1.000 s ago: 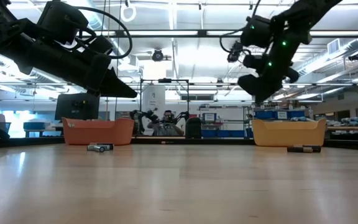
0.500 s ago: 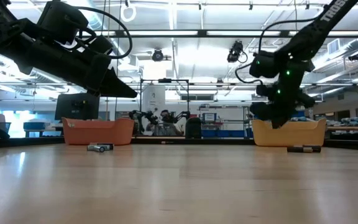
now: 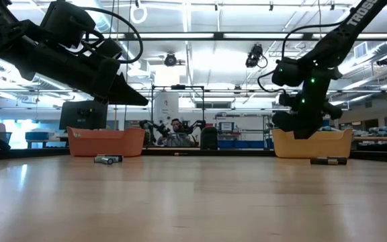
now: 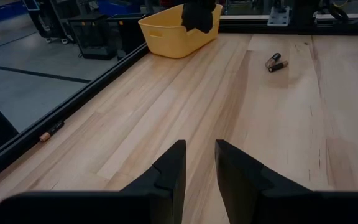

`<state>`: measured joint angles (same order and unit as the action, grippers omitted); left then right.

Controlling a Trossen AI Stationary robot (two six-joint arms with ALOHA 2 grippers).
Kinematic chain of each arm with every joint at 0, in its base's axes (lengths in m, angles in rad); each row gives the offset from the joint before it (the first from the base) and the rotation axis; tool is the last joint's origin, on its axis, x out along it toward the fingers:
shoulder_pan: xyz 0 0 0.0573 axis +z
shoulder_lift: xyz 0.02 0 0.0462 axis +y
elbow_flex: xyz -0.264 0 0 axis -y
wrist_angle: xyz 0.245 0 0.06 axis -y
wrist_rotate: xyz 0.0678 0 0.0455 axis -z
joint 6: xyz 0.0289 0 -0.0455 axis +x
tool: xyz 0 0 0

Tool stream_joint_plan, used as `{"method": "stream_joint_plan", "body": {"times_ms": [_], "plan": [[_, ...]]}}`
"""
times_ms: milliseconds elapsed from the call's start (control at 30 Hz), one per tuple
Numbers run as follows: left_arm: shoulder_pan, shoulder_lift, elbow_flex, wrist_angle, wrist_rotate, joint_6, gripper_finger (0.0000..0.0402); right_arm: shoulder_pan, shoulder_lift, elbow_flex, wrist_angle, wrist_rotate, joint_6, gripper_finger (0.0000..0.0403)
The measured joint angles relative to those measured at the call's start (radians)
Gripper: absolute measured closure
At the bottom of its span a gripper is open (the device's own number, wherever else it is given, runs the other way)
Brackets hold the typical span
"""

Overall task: Sort batteries
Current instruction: Put the small gray battery into the yellow bin, then put the big copper and black battery into the blue bin

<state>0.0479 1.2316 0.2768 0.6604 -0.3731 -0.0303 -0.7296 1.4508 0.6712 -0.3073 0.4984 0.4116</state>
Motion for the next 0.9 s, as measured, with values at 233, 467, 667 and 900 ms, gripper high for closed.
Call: {"method": "stream_joint_plan", "body": {"times_ms": [233,467,667,900], "plan": [[0.000,0.000,0.000,0.000,0.000,0.000,0.0308,0.014,-0.093,0.000,-0.014,0.025,-0.064,0.0249],[0.000,0.000,0.000,0.000,0.000,0.000,0.0308,0.130,-0.310,0.000,-0.076,-0.255,-0.185,0.0239],[0.000,0.000,0.000,0.000,0.000,0.000,0.0308,0.276,-0.428,0.000,-0.284,-0.419,-0.254,0.0249],[0.000,0.000,0.000,0.000,0.000,0.000,0.0308,0.447,-0.404,0.000,-0.453,-0.440,-0.195,0.0239]]}}
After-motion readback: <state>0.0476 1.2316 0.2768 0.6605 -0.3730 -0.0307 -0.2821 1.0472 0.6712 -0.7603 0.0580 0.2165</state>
